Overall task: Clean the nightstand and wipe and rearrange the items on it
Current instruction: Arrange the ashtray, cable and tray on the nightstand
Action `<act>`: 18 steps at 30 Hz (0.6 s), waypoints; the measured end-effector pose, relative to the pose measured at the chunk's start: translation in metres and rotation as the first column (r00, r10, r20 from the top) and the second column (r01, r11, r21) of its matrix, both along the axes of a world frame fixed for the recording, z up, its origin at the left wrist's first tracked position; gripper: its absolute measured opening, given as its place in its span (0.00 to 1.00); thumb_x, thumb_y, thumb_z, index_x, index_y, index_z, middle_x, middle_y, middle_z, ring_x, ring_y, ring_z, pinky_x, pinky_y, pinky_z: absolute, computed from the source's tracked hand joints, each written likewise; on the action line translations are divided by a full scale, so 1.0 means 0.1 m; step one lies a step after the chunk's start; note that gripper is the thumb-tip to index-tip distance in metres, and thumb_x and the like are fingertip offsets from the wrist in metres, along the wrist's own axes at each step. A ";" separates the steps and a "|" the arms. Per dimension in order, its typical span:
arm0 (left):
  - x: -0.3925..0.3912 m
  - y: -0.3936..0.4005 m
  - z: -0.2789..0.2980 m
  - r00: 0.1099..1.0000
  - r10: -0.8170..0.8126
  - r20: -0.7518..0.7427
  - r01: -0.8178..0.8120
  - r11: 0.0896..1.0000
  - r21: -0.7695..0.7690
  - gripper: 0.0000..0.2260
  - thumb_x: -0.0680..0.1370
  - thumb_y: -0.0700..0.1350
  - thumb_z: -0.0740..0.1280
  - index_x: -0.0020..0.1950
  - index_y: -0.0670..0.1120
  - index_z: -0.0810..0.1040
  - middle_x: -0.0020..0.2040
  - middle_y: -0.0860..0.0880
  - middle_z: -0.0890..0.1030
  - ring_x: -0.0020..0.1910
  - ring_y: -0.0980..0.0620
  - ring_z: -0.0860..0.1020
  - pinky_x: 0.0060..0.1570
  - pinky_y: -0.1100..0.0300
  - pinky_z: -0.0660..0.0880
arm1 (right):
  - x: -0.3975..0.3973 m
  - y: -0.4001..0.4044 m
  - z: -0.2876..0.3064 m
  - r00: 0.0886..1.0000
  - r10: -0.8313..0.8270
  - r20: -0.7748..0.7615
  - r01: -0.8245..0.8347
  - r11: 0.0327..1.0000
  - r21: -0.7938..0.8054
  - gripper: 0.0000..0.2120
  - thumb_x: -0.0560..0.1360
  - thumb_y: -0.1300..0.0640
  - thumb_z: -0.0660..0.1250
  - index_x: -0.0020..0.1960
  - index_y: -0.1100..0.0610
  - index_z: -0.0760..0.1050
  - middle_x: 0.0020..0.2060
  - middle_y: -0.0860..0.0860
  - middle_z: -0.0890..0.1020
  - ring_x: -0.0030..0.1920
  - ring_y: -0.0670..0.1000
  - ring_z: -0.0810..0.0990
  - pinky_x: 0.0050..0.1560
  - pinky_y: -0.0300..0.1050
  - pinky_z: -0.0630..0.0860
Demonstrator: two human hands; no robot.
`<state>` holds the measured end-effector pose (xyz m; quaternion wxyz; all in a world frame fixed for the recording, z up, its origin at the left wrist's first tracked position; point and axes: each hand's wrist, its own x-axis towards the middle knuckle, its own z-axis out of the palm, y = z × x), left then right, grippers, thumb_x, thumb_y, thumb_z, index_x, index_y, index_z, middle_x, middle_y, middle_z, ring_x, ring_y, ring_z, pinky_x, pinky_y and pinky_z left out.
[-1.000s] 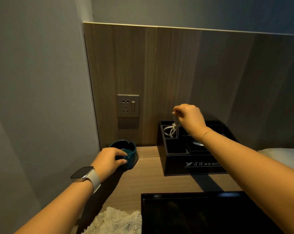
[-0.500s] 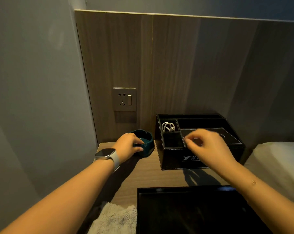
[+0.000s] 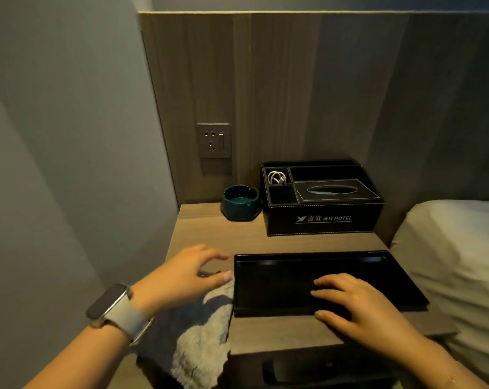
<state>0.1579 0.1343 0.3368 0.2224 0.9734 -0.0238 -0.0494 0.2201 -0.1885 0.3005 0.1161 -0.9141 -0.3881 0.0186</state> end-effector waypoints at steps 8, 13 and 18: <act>-0.66 -0.05 -0.50 0.965 0.181 0.193 -0.200 0.976 0.085 0.25 0.76 0.60 0.63 0.72 0.62 0.62 0.63 0.56 0.70 0.64 0.52 0.68 0.58 0.58 0.69 | -0.25 0.02 -0.11 0.986 -0.022 0.166 0.018 0.999 0.029 0.07 0.70 0.49 0.73 0.47 0.47 0.80 0.44 0.41 0.76 0.42 0.42 0.78 0.37 0.28 0.70; -0.91 0.09 -0.52 0.840 0.429 0.333 -0.360 0.899 -0.250 0.18 0.74 0.48 0.69 0.64 0.56 0.74 0.53 0.55 0.74 0.55 0.53 0.75 0.49 0.62 0.67 | -0.42 0.55 -0.10 0.985 -0.071 0.157 0.066 0.997 0.039 0.09 0.75 0.46 0.66 0.52 0.49 0.77 0.48 0.43 0.75 0.47 0.43 0.76 0.46 0.38 0.76; -1.25 0.35 -0.47 0.705 0.616 0.352 -0.405 0.757 -0.513 0.14 0.74 0.47 0.71 0.59 0.55 0.77 0.53 0.53 0.79 0.53 0.53 0.77 0.52 0.56 0.74 | -0.45 1.29 -0.01 0.995 -0.031 -0.094 0.043 0.991 0.124 0.10 0.74 0.48 0.69 0.52 0.52 0.77 0.47 0.46 0.75 0.48 0.46 0.76 0.48 0.39 0.75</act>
